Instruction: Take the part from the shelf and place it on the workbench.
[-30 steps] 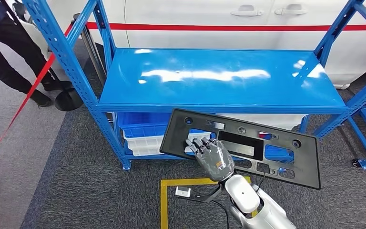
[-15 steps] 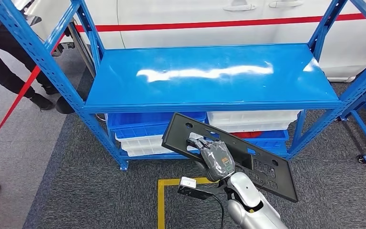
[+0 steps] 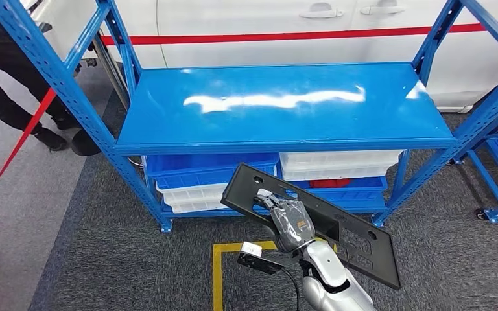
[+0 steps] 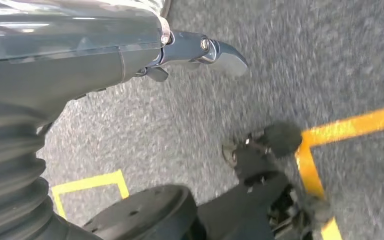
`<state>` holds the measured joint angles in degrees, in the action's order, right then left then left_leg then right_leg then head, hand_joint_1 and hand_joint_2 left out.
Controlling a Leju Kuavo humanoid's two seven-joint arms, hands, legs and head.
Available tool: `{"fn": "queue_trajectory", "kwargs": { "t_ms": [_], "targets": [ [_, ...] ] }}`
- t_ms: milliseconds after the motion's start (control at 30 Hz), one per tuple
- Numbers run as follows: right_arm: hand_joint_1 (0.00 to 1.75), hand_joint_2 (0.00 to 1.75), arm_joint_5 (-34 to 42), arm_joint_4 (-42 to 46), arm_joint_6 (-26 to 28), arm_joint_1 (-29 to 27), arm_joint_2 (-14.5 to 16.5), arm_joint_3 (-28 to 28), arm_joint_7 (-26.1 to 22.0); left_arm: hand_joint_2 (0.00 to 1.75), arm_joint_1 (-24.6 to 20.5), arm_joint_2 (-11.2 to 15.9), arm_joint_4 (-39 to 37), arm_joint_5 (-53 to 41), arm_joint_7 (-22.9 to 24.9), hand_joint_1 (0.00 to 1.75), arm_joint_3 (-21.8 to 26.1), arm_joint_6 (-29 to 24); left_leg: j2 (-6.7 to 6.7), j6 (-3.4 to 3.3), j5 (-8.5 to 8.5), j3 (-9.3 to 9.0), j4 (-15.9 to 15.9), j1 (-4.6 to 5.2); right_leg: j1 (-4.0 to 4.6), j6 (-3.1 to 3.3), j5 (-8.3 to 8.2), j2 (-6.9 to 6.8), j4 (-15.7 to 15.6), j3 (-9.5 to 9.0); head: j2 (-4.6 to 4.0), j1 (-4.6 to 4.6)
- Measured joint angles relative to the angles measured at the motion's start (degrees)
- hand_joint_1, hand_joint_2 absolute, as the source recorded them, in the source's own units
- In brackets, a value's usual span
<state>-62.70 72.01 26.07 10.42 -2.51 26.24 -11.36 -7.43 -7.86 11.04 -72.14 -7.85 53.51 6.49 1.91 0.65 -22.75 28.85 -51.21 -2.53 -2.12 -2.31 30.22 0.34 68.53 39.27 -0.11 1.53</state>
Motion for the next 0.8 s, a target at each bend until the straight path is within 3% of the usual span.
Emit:
{"fn": "queue_trajectory", "kwargs": {
  "t_ms": [33, 67, 133, 167, 233, 300, 333, 400, 467, 500, 533, 567, 600, 667, 700, 767, 800],
  "targets": [
    [1.75, 1.75, -0.03, -0.15, 0.01, -0.14, 0.00, -0.04, 0.02, 1.75, 0.00, -0.03, 0.00, -0.01, 0.00, 0.00, 0.02, 0.00, 0.33, 0.33, -0.23, 0.14, -0.37, -0.16, -0.43, -0.57, 0.14, -0.08, 1.50, 0.84, 0.00, 0.00],
    [1.75, 1.75, -0.04, -0.29, 0.01, -0.24, 0.00, -0.09, 0.04, 1.75, 0.00, -0.09, 0.00, -0.01, -0.01, 0.00, 0.03, 0.01, 0.66, 0.79, -0.60, 0.40, -1.04, -0.48, -0.90, -1.25, -0.74, -0.29, 0.99, 0.67, 0.00, 0.00],
    [1.75, 1.75, -0.07, -0.49, -0.01, -0.19, 0.02, -0.16, 0.05, 1.75, -0.02, -0.10, 0.01, 0.05, -0.05, 0.00, 0.07, 0.03, 1.37, 2.18, -1.90, 1.27, -3.44, -1.35, -1.75, -2.59, -3.67, -1.65, -4.11, -1.84, 0.00, -0.01],
    [1.75, 1.75, -0.08, -0.58, 0.00, -0.08, 0.12, -0.18, 0.02, 1.75, -0.02, 0.08, 0.05, 0.10, -0.10, 0.00, 0.11, 0.03, 1.70, 3.01, -2.81, 1.87, -4.97, -1.61, -1.95, -2.84, -4.59, -2.61, -6.30, -2.73, 0.00, -0.03],
    [1.75, 1.75, -0.09, -0.73, 0.06, 0.16, 0.43, -0.27, -0.07, 1.75, 0.06, 0.23, 0.14, 0.24, -0.25, 0.00, 0.19, 0.08, 2.42, 4.33, -4.47, 2.56, -6.95, -1.56, -1.89, -1.41, -4.24, -3.40, -6.59, -2.51, 0.00, 0.00],
    [1.75, 1.75, -0.06, -0.88, 0.16, 0.25, 0.74, -0.36, -0.26, 1.75, 0.14, 0.16, 0.19, 0.33, -0.43, 0.00, 0.24, 0.15, 3.22, 4.88, -5.17, 2.26, -7.12, -1.57, -1.70, 0.53, -3.85, -2.34, -5.79, -1.86, 0.00, 0.08],
    [1.75, 1.75, -0.03, -0.95, 0.20, 0.21, 0.84, -0.38, -0.36, 1.75, 0.12, 0.23, 0.20, 0.39, -0.49, 0.00, 0.26, 0.15, 3.13, 5.00, -5.53, 2.03, -7.22, -1.74, -1.57, 1.00, -3.86, -1.82, -5.72, -1.73, 0.00, 0.08],
    [1.75, 1.75, -0.02, -1.06, 0.20, 0.25, 0.97, -0.43, -0.45, 1.75, 0.09, 0.23, 0.20, 0.49, -0.56, 0.00, 0.31, 0.15, 1.47, 4.63, -8.27, 2.95, -10.19, -1.78, -1.18, 1.74, -4.13, -0.79, -5.82, -1.56, 0.00, 0.09],
    [1.75, 1.75, -0.03, -1.19, 0.19, 0.44, 1.27, -0.47, -0.49, 1.75, 0.19, 0.27, 0.20, 0.54, -0.57, 0.00, 0.38, 0.15, -0.55, 3.73, -12.91, 6.02, -17.58, -1.06, -0.66, 2.23, -4.38, 0.25, -5.95, -1.41, 0.00, 0.09],
    [1.75, 1.75, -0.04, -1.31, 0.19, 0.52, 1.46, -0.48, -0.54, 1.75, 0.25, 0.28, 0.20, 0.55, -0.57, 0.00, 0.40, 0.15, -0.98, 3.21, -14.53, 7.78, -21.47, -0.55, -0.30, 2.40, -4.46, 0.87, -5.97, -1.34, 0.00, 0.09],
    [1.75, 1.75, -0.07, -1.47, 0.20, 0.57, 1.61, -0.48, -0.59, 1.75, 0.28, 0.28, 0.20, 0.56, -0.57, 0.00, 0.42, 0.15, -1.21, 2.59, -15.09, 8.98, -23.97, -0.06, 0.09, 2.52, -4.50, 1.53, -5.98, -1.30, 0.00, 0.09],
    [1.75, 1.75, -0.09, -1.66, 0.21, 0.60, 1.68, -0.48, -0.65, 1.75, 0.29, 0.28, 0.20, 0.56, -0.57, 0.00, 0.43, 0.15, -1.39, 1.84, -14.54, 9.36, -24.49, 0.43, 0.47, 2.61, -4.54, 2.25, -5.98, -1.28, 0.00, 0.09],
    [1.75, 1.75, -0.10, -1.81, 0.24, 0.64, 1.73, -0.48, -0.69, 1.75, 0.27, 0.28, 0.20, 0.56, -0.57, 0.00, 0.44, 0.15, -1.70, 0.97, -12.92, 8.67, -22.61, 0.90, 0.81, 2.69, -4.58, 3.00, -5.98, -1.31, 0.00, 0.09],
    [1.75, 1.75, -0.13, -1.99, 0.29, 0.78, 1.85, -0.48, -0.74, 1.75, 0.25, 0.34, 0.20, 0.56, -0.58, 0.00, 0.45, 0.16, -3.60, -0.72, -8.97, 5.79, -15.57, 1.69, 1.16, 2.75, -4.70, 4.34, -6.00, -1.38, 0.01, 0.08],
    [1.75, 1.75, -0.13, -2.04, 0.31, 0.87, 1.96, -0.48, -0.75, 1.75, 0.28, 0.39, 0.20, 0.56, -0.59, 0.00, 0.46, 0.19, -4.74, -1.27, -7.54, 4.66, -12.62, 2.02, 1.26, 2.63, -4.83, 5.01, -6.03, -1.39, 0.01, 0.08],
    [1.75, 1.75, -0.15, -2.18, 0.33, 0.96, 2.22, -0.49, -0.79, 1.75, 0.30, 0.49, 0.20, 0.55, -0.60, 0.00, 0.49, 0.26, -5.90, -1.60, -6.49, 3.79, -10.28, 2.51, 1.18, 2.03, -5.27, 6.16, -6.36, -1.32, 0.00, 0.08],
    [1.75, 1.75, -0.16, -2.25, 0.33, 0.96, 2.31, -0.50, -0.80, 1.75, 0.26, 0.49, 0.20, 0.55, -0.61, 0.00, 0.51, 0.31, -5.54, -1.65, -6.17, 3.70, -10.03, 2.69, 1.15, 1.57, -5.58, 6.75, -6.66, -1.30, 0.00, 0.08]
  ]
}}
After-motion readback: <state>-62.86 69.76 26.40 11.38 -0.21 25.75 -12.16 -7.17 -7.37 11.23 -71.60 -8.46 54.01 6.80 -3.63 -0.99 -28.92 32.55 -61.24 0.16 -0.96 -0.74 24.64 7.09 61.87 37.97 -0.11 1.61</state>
